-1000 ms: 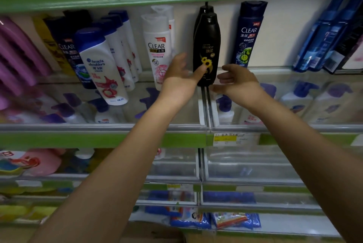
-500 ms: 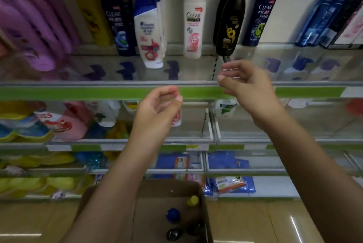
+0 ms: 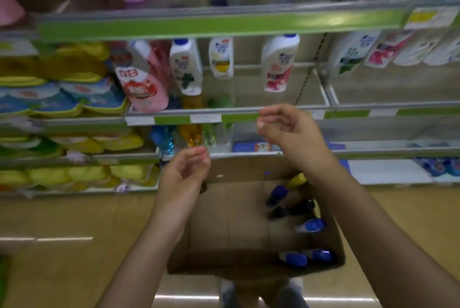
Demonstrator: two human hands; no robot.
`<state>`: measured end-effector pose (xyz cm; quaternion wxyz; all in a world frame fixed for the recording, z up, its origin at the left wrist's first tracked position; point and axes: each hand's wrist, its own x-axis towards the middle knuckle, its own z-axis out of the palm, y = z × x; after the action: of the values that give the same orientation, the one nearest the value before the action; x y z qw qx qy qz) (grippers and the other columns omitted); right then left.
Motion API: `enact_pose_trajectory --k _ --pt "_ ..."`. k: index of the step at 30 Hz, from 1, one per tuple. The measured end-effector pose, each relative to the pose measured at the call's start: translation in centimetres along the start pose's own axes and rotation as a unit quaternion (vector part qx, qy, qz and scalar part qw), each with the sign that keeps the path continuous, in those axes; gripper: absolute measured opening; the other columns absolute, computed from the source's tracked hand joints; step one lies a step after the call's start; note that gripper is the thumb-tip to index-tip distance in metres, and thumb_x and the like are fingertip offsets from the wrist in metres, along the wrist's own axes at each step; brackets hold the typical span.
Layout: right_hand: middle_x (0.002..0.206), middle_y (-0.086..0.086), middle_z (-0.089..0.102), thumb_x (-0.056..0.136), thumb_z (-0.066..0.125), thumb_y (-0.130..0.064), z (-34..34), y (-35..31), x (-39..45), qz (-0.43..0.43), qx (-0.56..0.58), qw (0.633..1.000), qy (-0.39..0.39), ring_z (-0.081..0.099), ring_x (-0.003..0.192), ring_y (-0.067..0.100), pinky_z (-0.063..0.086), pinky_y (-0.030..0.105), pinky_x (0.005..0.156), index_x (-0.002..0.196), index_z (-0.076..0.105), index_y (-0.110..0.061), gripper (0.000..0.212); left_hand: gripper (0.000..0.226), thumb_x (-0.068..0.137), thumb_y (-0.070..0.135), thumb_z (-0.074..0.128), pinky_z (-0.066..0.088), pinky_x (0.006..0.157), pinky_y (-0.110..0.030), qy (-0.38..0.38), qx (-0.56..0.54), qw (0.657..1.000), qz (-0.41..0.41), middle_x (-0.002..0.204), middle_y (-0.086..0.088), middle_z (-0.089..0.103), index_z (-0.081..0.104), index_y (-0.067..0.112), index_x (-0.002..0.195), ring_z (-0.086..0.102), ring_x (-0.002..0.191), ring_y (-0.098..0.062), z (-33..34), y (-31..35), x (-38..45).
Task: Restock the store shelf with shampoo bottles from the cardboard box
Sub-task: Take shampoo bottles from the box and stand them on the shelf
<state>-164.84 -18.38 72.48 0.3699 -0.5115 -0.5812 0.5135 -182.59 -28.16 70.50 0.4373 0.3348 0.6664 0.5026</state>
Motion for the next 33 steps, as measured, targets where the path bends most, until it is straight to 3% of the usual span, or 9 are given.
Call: enact_pose_trajectory --k 6,11,16,19,21,23,26,29,33 --pt "0.099 -0.002 0.069 0.088 0.069 -0.016 5.8 5.3 -2.4 0.063 -0.039 0.996 -0.05 0.065 0.097 0.018 0.054 0.042 0.091 0.107 0.064 -0.016 0.02 0.02 0.088 0.011 0.064 0.047 0.1 -0.046 0.057 0.004 0.995 -0.078 0.103 0.002 0.069 0.067 0.028 0.099 0.062 0.106 -0.015 -4.8 -6.1 -1.4" --pt "0.095 -0.001 0.069 0.088 0.067 -0.009 8.3 9.7 -2.2 0.124 -0.048 0.987 -0.088 0.064 0.098 0.017 0.052 0.043 0.094 0.107 0.063 -0.014 0.02 0.02 0.09 0.009 0.061 0.047 0.1 -0.044 0.099 -0.006 0.984 -0.145 0.103 0.0 0.068 0.066 0.025 0.101 0.063 0.103 -0.015 -6.1 -10.2 -1.4" --pt "0.093 -0.005 0.066 0.088 0.066 -0.009 10.5 14.6 -0.6 0.193 -0.069 0.971 -0.119 0.063 0.1 0.018 0.053 0.042 0.093 0.091 0.059 -0.03 0.022 0.019 0.089 0.009 0.062 0.048 0.099 -0.046 0.149 -0.011 0.97 -0.193 0.098 -0.001 0.067 0.067 0.027 0.094 0.063 0.102 -0.02 -6.2 -13.9 -0.5" --pt "0.092 -0.002 0.064 0.088 0.065 -0.007 12.2 17.6 0.8 0.221 -0.085 0.962 -0.136 0.062 0.096 0.016 0.053 0.031 0.086 0.09 0.059 -0.026 0.02 0.018 0.089 0.011 0.062 0.048 0.099 -0.045 0.166 -0.007 0.963 -0.212 0.099 0.002 0.066 0.067 0.028 0.094 0.062 0.102 -0.019 -6.4 -15.4 0.4" --pt "0.089 0.001 0.06 0.09 0.059 0.001 13.6 19.6 1.7 0.253 -0.065 0.956 -0.134 0.059 0.084 0.013 0.05 0.015 0.071 0.1 0.062 -0.011 0.017 0.017 0.089 0.011 0.062 0.048 0.099 -0.045 0.18 -0.008 0.958 -0.224 0.097 0.002 0.066 0.067 0.027 0.094 0.062 0.102 -0.02 -6.9 -16.7 1.4" --pt "0.089 0.004 0.058 0.09 0.056 0.006 14.9 21.8 2.4 0.271 -0.063 0.952 -0.13 0.054 0.075 0.008 0.047 0.01 0.061 0.113 0.06 0.001 0.024 0.016 0.089 0.012 0.062 0.048 0.099 -0.047 0.191 -0.012 0.954 -0.231 0.098 0.001 0.065 0.066 0.027 0.093 0.062 0.103 -0.023 -7.5 -17.8 2.5" --pt "0.098 0.006 0.061 0.089 0.059 0.002 17.1 25.5 3.5 0.288 -0.075 0.946 -0.127 0.057 0.081 0.01 0.047 0.013 0.062 0.113 0.061 -0.004 0.025 0.018 0.09 0.011 0.061 0.049 0.097 -0.048 0.199 -0.016 0.953 -0.229 0.099 -0.001 0.064 0.065 0.028 0.092 0.063 0.102 -0.025 -8.4 -19.2 4.5" --pt "0.102 0.005 0.064 0.084 0.065 -0.001 19.9 29.3 4.7 0.284 -0.116 0.944 -0.122 0.06 0.093 0.016 0.049 0.02 0.074 0.101 0.061 -0.014 0.021 0.018 0.09 0.011 0.06 0.048 0.098 -0.046 0.206 -0.002 0.956 -0.209 0.1 -0.001 0.065 0.065 0.028 0.093 0.062 0.104 -0.024 -9.8 -20.4 6.5" --pt "0.113 0.01 0.064 0.083 0.069 -0.005 23.3 33.6 6.4 0.3 -0.143 0.937 -0.109 0.061 0.101 0.021 0.047 0.027 0.083 0.106 0.062 -0.011 0.025 0.021 0.09 0.01 0.058 0.047 0.099 -0.047 0.191 0.01 0.962 -0.192 0.104 -0.001 0.066 0.065 0.03 0.093 0.062 0.105 -0.021 -11.6 -22.4 8.8"
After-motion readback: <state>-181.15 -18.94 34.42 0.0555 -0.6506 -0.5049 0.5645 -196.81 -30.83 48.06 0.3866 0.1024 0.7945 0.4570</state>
